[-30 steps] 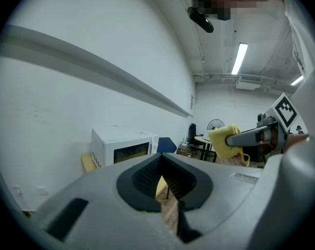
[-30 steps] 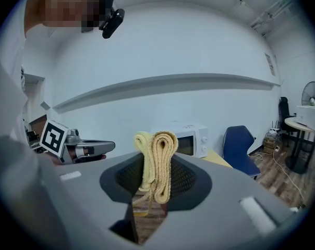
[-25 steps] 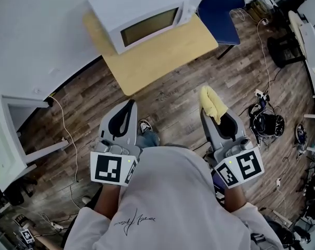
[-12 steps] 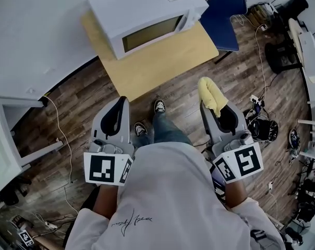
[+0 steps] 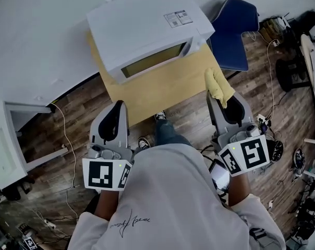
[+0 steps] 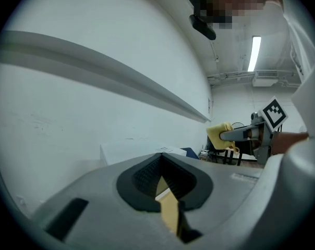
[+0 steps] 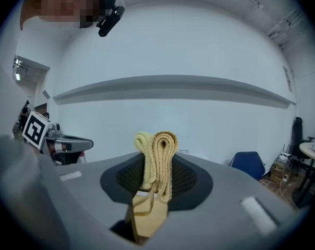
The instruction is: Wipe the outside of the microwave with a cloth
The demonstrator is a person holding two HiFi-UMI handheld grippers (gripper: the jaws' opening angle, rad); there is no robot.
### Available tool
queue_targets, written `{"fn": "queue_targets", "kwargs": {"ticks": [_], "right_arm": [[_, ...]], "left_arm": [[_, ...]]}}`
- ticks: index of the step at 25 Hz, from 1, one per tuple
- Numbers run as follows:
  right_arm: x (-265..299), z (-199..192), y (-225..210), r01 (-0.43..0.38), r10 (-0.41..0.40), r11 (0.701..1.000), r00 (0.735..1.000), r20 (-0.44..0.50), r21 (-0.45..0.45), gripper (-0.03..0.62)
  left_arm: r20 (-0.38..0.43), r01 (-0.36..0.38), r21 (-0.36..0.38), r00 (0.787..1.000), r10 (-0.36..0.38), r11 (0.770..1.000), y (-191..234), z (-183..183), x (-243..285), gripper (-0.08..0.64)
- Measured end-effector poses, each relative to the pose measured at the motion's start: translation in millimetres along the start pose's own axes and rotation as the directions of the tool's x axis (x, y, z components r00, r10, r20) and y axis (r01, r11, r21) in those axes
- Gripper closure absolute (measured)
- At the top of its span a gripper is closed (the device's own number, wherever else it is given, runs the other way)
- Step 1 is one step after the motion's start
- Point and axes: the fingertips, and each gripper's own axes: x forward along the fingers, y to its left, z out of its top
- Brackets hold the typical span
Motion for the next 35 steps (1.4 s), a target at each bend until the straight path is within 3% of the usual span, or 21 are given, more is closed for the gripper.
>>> {"fn": "queue_targets", "kwargs": {"ticks": [10,15,19,24,31,35], "right_arm": [[83,6,-81,-0.112,0.112,0.994,0.993,-0.04,-0.003,0.482],[116,14,-98,-0.229,0.226,0.968,0.973,-0.044,-0.098,0.477],[152,24,-103,-0.308,0.303,0.947,0.951,-0.064,-0.095,0.469],[210,31,-126,-0.268,0.249,0.956,0.956,-0.153,-0.12,0.471],[292,32,-164,-0.205,0.146,0.961,0.945,-0.293,-0.183,0.483],[342,32,-188,-0.184,0.141,0.978,0.929,-0.343,-0.096,0.482]], "left_arm": [[-0.015,-0.099,0.035,0.995,0.1,0.994,-4,21,90,0.568],[-0.016,-0.186,0.032,0.982,0.187,0.982,-4,23,102,0.568],[-0.023,-0.219,0.029,0.975,0.219,0.975,0,19,104,0.568],[-0.018,-0.228,0.002,0.974,0.228,0.974,14,12,110,0.568],[0.03,-0.159,-0.002,0.987,0.159,0.987,28,20,121,0.568],[0.065,-0.167,-0.012,0.984,0.168,0.986,37,26,122,0.569]]}}
